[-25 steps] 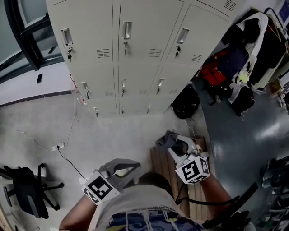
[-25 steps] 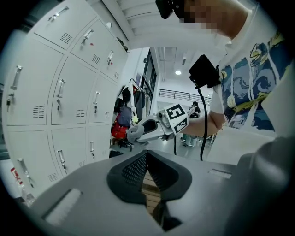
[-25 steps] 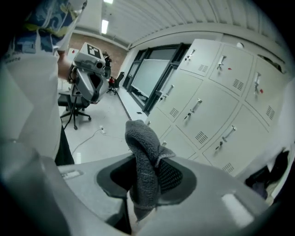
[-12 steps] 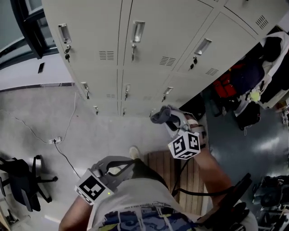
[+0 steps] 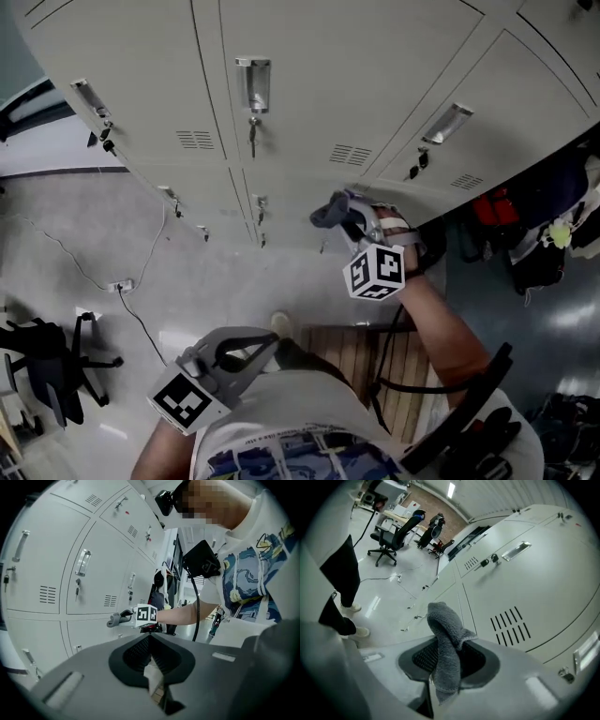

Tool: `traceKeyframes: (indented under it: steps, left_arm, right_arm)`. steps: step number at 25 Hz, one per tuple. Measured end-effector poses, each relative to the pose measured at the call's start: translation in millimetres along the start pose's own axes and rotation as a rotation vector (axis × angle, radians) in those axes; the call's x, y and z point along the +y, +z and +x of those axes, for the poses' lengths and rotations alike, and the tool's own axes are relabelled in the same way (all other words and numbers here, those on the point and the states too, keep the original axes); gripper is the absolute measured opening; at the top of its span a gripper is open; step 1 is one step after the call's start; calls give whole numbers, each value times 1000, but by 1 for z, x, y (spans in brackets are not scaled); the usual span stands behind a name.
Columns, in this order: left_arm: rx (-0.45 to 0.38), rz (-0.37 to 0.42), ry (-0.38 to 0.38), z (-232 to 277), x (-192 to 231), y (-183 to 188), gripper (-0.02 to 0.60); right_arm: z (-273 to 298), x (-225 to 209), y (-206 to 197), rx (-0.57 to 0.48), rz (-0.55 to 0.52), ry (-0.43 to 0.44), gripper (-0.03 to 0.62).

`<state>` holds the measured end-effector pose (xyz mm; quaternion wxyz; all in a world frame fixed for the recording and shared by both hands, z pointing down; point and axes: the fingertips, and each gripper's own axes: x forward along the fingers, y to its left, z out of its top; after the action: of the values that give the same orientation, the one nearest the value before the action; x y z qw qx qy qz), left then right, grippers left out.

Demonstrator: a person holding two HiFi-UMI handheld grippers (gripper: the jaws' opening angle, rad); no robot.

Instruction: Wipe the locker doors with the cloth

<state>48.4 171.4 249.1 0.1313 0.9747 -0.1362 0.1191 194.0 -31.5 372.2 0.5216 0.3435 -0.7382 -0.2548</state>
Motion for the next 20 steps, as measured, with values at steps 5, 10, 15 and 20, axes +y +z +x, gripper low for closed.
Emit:
traceKeyframes:
  steps: [5, 10, 15, 20]
  left_arm:
    - [27, -20, 22, 18, 15, 5, 3]
    - [57, -28, 49, 22, 31, 5, 3]
    - [74, -50, 63, 25, 39, 1, 3]
    - [79, -81, 70, 28, 50, -1, 3]
  right_arm:
    - [42, -2, -20, 20, -52, -6, 112]
    - [68, 12, -34, 32, -43, 28, 112]
    - [94, 42, -44, 48, -44, 91, 112]
    - [122, 76, -54, 74, -39, 156, 112]
